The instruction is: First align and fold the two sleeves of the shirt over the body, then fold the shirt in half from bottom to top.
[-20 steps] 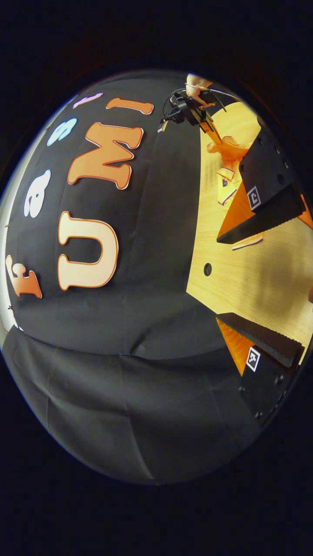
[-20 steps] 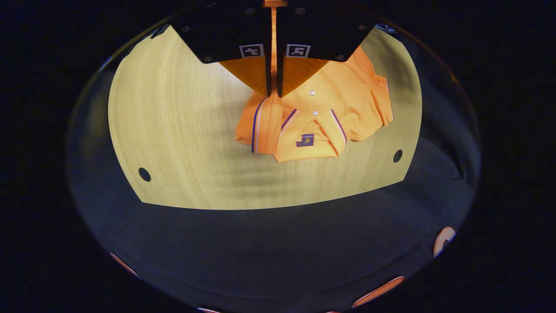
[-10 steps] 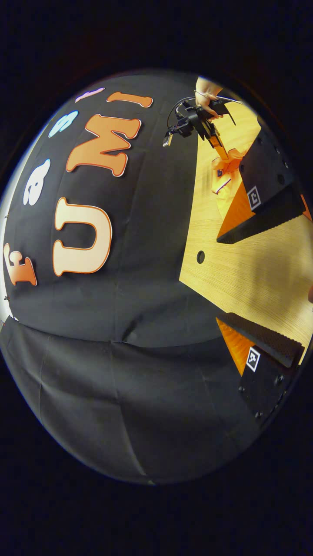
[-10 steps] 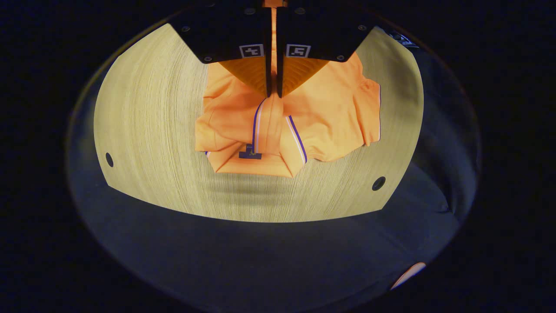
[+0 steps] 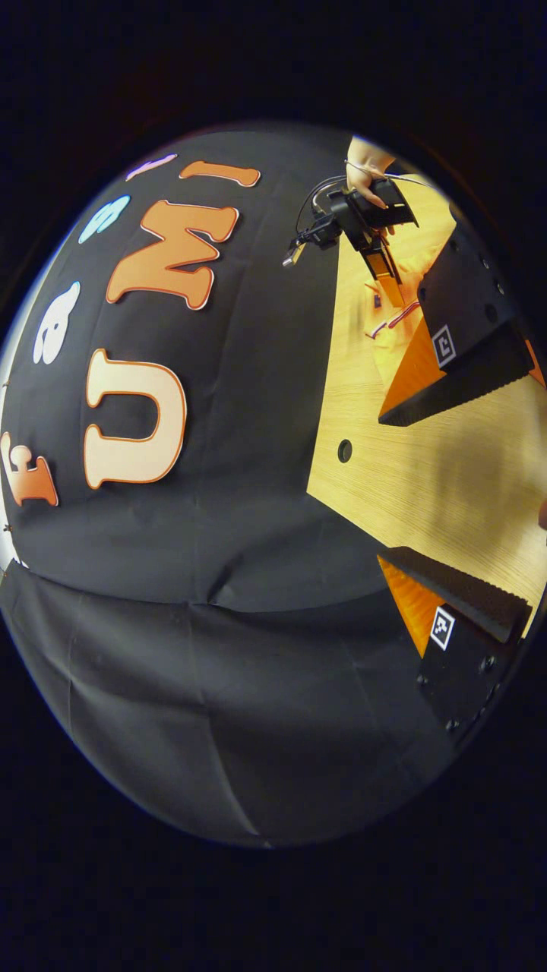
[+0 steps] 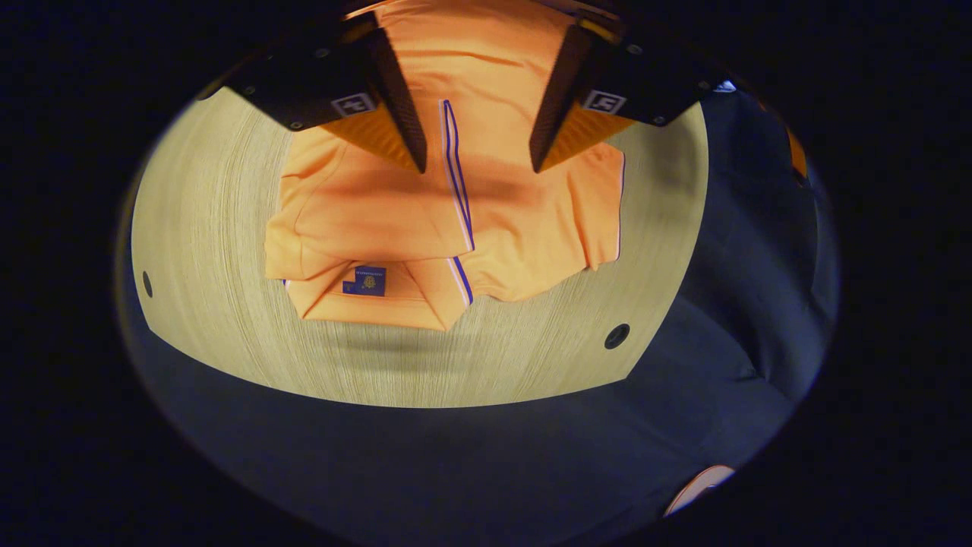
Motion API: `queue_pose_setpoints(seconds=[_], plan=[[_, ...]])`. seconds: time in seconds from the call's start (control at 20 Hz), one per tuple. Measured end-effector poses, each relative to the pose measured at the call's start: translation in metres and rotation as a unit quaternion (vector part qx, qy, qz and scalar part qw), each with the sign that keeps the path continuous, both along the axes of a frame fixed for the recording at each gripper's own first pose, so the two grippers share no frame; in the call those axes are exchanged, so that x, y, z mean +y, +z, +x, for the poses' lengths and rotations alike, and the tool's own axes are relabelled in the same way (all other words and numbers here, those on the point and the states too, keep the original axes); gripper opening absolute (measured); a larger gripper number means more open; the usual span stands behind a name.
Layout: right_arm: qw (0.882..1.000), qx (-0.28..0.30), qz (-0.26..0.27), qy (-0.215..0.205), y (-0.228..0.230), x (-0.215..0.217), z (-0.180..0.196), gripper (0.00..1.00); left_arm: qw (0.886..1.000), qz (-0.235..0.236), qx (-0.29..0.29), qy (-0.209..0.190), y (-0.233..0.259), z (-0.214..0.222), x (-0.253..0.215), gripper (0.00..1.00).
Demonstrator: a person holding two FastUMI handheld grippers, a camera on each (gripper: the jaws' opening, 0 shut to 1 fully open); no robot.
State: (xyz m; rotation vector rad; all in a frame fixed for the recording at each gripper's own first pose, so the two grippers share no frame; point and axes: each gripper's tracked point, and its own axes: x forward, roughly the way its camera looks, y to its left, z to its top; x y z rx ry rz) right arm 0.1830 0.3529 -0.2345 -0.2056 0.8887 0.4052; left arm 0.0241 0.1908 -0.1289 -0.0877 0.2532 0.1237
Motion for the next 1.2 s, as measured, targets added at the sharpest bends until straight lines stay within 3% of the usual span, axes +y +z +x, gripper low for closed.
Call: queue_pose_setpoints(seconds=[0.05, 0.45, 0.6, 0.8, 0.95, 1.2], plan=[[1.0, -0.007, 0.002, -0.006, 0.003, -0.004, 0.001, 1.0, 1.0, 0.0, 0.002, -0.001, 0.001, 0.002, -0.003, 0.98], [0.995, -0.09, 0.036, -0.012, 0.066, -0.035, -0.008, 0.99, 0.999, -0.011, 0.033, -0.033, -0.013, 0.019, -0.049, 0.98], [0.991, -0.122, 0.049, -0.007, 0.094, -0.049, -0.018, 0.99, 0.996, -0.006, 0.074, -0.051, -0.035, 0.03, -0.069, 0.98], [0.987, -0.146, 0.066, -0.001, 0.123, -0.075, -0.042, 0.99, 0.987, -0.018, 0.137, -0.08, -0.069, 0.051, -0.1, 0.98], [0.984, -0.155, 0.082, -0.004, 0.139, -0.101, -0.059, 0.99, 0.974, -0.041, 0.191, -0.116, -0.092, 0.071, -0.127, 0.98], [0.977, -0.199, 0.072, -0.023, 0.163, -0.168, -0.081, 0.99, 0.957, -0.028, 0.255, -0.133, -0.121, 0.112, -0.145, 0.98]])
